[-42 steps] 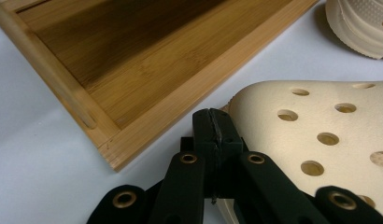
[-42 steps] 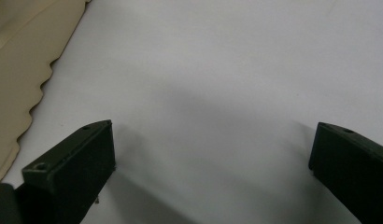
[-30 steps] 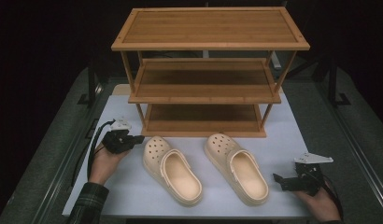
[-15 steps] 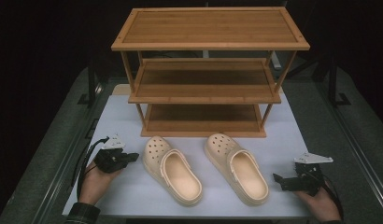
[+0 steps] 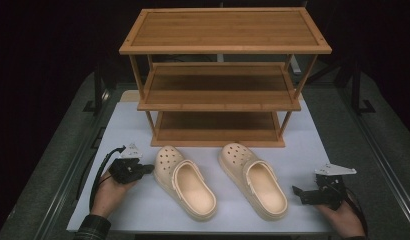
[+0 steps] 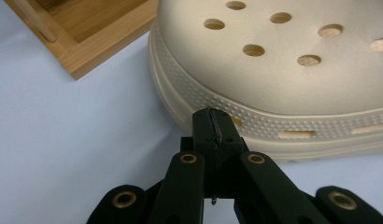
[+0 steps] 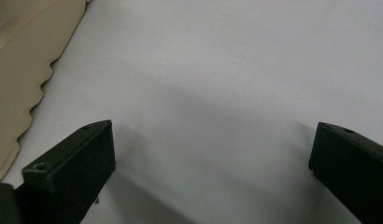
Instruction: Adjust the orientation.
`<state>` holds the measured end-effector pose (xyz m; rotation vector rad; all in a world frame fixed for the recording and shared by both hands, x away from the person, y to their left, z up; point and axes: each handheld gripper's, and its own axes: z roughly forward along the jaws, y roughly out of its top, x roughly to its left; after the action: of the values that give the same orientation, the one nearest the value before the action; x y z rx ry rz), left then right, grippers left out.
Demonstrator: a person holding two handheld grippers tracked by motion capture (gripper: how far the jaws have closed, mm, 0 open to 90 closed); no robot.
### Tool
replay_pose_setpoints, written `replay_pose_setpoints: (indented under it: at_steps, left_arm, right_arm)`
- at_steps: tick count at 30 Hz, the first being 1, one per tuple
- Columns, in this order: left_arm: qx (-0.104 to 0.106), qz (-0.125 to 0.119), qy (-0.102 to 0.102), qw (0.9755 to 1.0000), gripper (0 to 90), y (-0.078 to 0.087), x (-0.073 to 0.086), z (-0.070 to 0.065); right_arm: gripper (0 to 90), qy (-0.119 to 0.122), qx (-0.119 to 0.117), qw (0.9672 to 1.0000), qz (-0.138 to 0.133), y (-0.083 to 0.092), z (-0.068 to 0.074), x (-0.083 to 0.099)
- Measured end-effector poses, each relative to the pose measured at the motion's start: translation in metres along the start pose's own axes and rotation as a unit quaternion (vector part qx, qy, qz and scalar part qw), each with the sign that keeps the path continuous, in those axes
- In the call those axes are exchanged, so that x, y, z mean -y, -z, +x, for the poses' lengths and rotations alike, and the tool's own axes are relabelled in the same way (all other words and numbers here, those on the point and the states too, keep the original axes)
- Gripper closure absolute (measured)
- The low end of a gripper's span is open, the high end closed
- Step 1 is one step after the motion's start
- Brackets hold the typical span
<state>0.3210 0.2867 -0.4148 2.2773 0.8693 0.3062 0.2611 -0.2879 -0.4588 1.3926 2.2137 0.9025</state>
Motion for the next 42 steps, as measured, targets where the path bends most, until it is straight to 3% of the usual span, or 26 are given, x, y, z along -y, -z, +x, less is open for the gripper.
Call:
replay_pose_setpoints:
  at_steps: [20, 26, 34, 38, 42]
  left_arm:
    - [0.007, 0.005, -0.037, 0.9993, 90.0, -0.046, -0.048, 0.0]
    - [0.007, 0.004, -0.041, 0.9991, 90.0, -0.053, -0.055, -0.003]
    - [0.024, -0.009, -0.028, 0.9993, 88.3, -0.031, -0.047, -0.013]
    - [0.035, -0.008, -0.024, 0.9991, 81.9, -0.018, -0.036, -0.025]
    - [0.062, -0.038, 0.0, 0.9973, 68.8, -0.005, -0.032, -0.037]
  right_arm:
    - [0.0, 0.0, 0.0, 1.0, 0.0, 0.0, 0.0, 0.0]
    - [0.0, 0.0, 0.0, 1.0, 0.0, 0.0, 0.0, 0.0]
    - [0.0, 0.0, 0.0, 1.0, -0.001, 0.0, 0.0, 0.0]
    - [0.0, 0.0, 0.0, 1.0, -0.001, 0.0, 0.0, 0.0]
    - [0.0, 0.0, 0.0, 1.0, 0.0, 0.0, 0.0, 0.0]
